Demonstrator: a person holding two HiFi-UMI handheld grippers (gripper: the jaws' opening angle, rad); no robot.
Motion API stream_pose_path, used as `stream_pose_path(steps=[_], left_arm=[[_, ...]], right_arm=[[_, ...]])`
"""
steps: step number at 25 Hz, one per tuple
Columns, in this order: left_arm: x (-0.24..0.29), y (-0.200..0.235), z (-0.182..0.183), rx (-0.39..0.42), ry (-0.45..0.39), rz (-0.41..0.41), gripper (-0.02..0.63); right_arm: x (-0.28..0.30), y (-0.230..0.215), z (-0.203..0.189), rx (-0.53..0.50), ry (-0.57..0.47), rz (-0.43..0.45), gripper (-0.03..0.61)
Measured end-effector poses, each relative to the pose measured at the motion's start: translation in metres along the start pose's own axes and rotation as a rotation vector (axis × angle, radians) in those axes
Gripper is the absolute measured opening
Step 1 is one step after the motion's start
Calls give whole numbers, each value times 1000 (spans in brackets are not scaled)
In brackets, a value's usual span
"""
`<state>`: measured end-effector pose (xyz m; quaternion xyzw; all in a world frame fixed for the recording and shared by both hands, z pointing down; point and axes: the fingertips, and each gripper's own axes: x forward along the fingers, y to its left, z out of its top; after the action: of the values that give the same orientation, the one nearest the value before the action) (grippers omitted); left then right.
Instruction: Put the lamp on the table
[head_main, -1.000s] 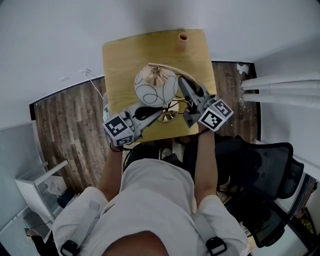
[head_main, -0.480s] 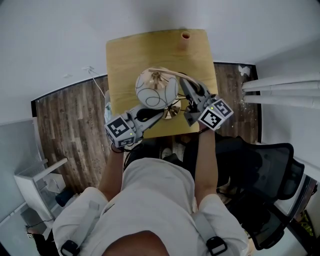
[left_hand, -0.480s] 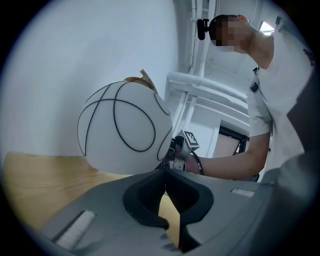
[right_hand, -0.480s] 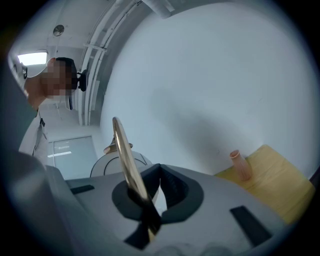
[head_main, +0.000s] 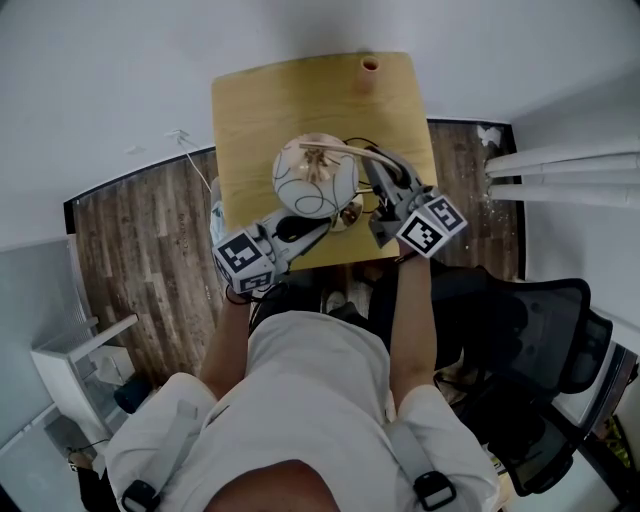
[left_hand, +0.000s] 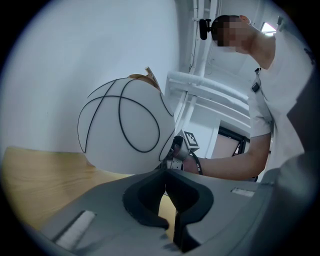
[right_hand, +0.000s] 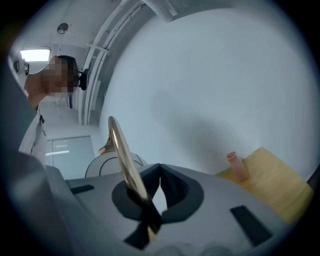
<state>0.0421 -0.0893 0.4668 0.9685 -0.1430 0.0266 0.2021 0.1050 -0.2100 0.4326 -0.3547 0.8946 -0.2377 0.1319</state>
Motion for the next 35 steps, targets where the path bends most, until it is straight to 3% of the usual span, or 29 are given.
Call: stream_pose_path(steps=[19, 35], left_arm=[[4, -19, -19, -34, 12, 2, -2], [-7, -27, -34, -55, 0, 71, -2]], right_arm=[[-18, 15, -10, -58, -14, 19, 8], [-24, 33, -21, -99, -12, 61, 35]])
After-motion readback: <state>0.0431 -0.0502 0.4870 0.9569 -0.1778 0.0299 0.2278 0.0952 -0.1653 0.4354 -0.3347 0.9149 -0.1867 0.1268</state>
